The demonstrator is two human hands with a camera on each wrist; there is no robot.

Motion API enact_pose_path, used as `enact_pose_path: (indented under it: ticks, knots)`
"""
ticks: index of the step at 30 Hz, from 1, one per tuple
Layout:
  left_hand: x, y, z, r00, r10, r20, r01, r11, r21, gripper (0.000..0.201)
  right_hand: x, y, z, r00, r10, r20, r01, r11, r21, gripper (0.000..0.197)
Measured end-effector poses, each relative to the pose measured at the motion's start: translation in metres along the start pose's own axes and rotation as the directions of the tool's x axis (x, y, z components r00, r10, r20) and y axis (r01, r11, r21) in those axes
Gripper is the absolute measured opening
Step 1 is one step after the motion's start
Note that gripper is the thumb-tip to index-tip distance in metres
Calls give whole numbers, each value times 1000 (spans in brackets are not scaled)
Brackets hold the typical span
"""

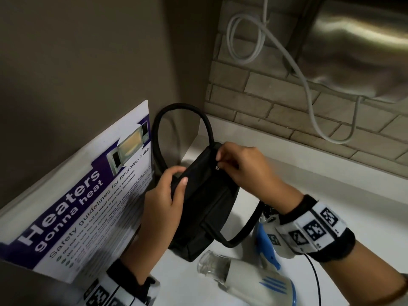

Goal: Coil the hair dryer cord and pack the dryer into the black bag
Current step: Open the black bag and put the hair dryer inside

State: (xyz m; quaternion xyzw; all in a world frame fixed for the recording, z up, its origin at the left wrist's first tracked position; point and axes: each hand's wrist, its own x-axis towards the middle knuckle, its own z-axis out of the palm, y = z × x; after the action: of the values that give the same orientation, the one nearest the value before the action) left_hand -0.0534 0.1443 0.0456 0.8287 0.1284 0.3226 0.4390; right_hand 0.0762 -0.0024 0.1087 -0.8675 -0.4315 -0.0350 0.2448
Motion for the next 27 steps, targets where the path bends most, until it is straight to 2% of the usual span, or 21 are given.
enact_pose_path:
  ticks: [4, 7, 10, 12, 14, 18, 21, 23, 27]
  knots:
    - [7, 2, 7, 997, -74, -34, 71, 995, -65, 18, -19, -35, 7, 985, -172, -4, 170, 974, 151, 11]
    - [12, -2, 10, 979, -198, 39, 202, 952, -231, 15, -31, -50, 9, 968, -251, -18, 247, 932, 265, 4]
    - [14, -4, 13, 962, -246, 120, 273, 872, -406, 14, -39, -60, 14, 939, -343, 32, 325, 913, 246, 7]
    - [21, -4, 13, 959, -257, 117, 282, 862, -420, 15, -47, -67, 21, 910, -408, 76, 381, 894, 234, 8]
    - [28, -5, 14, 961, -247, 122, 275, 877, -394, 16, -55, -68, 31, 874, -477, 91, 461, 874, 155, 7]
    - [25, -5, 17, 955, -248, 163, 291, 892, -346, 16, -70, -66, 53, 790, -599, 133, 611, 786, -92, 20]
    - [25, -5, 18, 939, -283, 194, 337, 865, -371, 15, -81, -64, 72, 742, -643, 190, 671, 714, -201, 22]
    - [25, -5, 17, 935, -274, 228, 342, 868, -361, 15, -86, -63, 80, 740, -635, 221, 673, 702, -233, 22]
    - [28, -9, 13, 937, -224, 268, 309, 889, -338, 15, -78, -62, 68, 782, -596, 181, 623, 746, -235, 17]
